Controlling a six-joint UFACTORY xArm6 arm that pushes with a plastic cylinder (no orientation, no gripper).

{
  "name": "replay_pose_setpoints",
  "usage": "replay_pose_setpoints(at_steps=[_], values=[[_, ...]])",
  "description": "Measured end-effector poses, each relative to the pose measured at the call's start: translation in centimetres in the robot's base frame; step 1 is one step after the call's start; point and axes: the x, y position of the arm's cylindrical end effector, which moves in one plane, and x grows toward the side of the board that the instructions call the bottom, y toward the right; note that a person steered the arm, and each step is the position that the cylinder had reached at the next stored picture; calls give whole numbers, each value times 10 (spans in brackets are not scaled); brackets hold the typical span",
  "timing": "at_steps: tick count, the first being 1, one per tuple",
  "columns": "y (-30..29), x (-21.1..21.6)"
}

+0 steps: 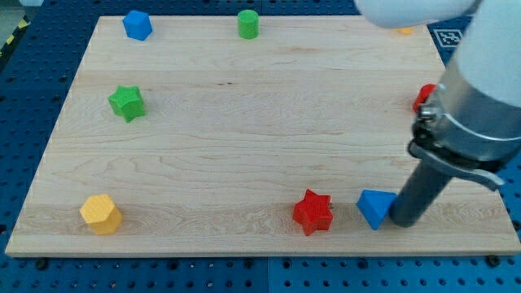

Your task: Move the blue triangle right to the red star

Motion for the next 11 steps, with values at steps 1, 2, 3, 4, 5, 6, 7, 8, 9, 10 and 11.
replay_pose_setpoints(at_steps=[1,2,3,4,5,6,7,8,9,10,11], values=[[-25,0],[-29,0],[-7,-11],[-7,-52],[-41,-55],[-43,-52],[-43,-39],[-51,-48],[-57,-55],[-57,-55],[-70,-62]])
